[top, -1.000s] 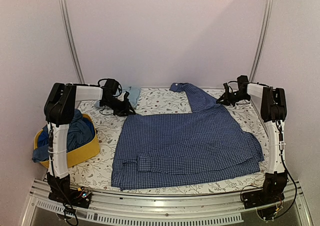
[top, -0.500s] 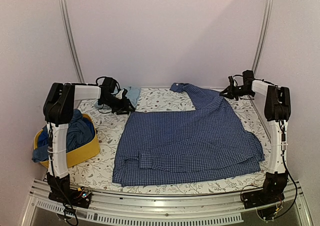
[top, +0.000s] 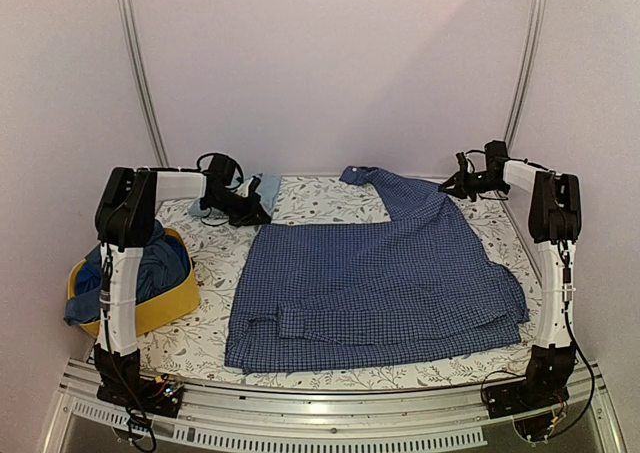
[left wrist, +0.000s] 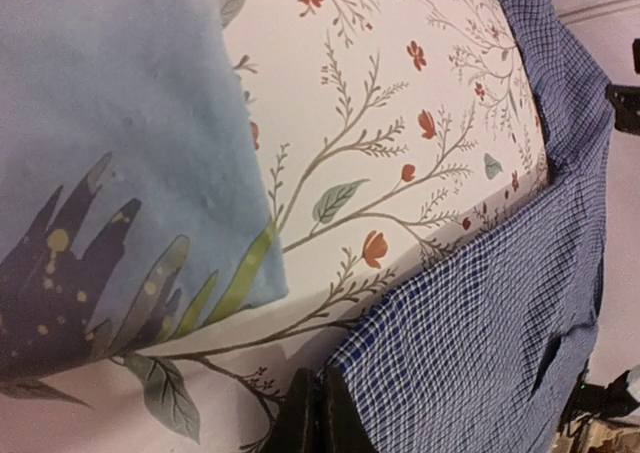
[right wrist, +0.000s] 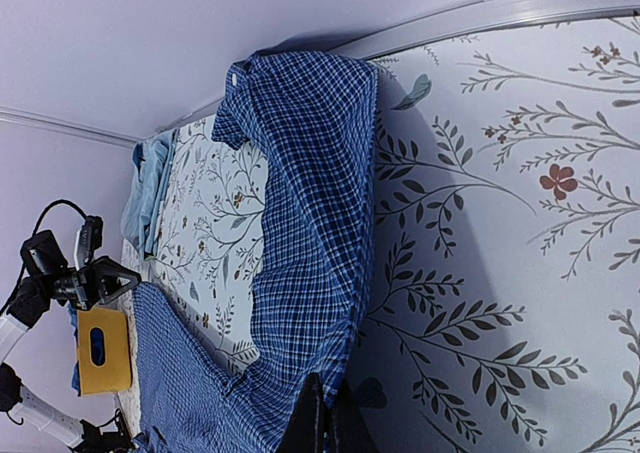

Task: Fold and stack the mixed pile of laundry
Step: Pick up the 1/3-folded shirt from the center of the board, then fold the 1/3-folded shirt at the center of the board.

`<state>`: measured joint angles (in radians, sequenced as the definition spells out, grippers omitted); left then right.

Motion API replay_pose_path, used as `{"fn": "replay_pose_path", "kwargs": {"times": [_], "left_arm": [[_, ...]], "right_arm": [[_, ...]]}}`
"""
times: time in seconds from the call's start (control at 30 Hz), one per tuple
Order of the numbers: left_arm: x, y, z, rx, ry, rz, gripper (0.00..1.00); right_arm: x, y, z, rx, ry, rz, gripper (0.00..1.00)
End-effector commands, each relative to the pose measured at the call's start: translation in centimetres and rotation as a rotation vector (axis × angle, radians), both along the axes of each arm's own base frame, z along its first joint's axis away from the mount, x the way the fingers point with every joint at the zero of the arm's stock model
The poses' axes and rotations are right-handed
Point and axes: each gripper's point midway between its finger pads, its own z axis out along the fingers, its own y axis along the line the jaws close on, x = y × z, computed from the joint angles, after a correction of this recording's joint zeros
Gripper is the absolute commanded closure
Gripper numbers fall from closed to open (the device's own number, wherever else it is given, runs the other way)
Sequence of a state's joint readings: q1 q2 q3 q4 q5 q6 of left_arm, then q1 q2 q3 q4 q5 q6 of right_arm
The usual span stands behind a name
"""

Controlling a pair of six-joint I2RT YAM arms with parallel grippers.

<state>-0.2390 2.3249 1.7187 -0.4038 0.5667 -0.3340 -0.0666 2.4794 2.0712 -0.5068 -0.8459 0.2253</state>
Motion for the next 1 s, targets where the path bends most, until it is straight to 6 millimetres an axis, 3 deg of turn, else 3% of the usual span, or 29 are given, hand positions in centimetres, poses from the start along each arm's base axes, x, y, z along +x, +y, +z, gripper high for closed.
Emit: {"fn": "replay_pose_path", "kwargs": {"times": [0.0, 0.2, 0.37, 0.47, 0.67, 0.97], "left_arm": [[0.7, 0.0, 3.1, -0.030, -0.081, -0.030, 1.00], [0.8, 0.0, 5.3, -0.023, -0.137, -0.048, 1.00], [-0.1, 0.4, 6.3, 0.029, -0.198, -0.084, 1.00], [-1.3, 0.9, 7.1, 0.085, -0.264, -0.115, 1.00], [-4.9, 0.4, 8.1, 0.210, -0.394, -0.232, 1.00], [-9.7, -0.2, 9.0, 0.268, -0.443, -0.317, 1.00]], "right_arm": [[0.5, -0.2, 4.4, 0.004, -0.091, 0.001, 1.00], [-0.2, 0.0, 6.1, 0.012, -0.106, 0.007, 1.00], [-2.1, 0.2, 7.4, 0.010, -0.102, 0.013, 1.00], [-3.7, 0.4, 7.7, 0.005, -0.097, 0.022, 1.00], [-7.3, 0.9, 5.7, 0.002, -0.034, 0.043, 1.00], [-12.7, 1.1, 8.3, -0.021, -0.035, 0.037, 1.00]]}}
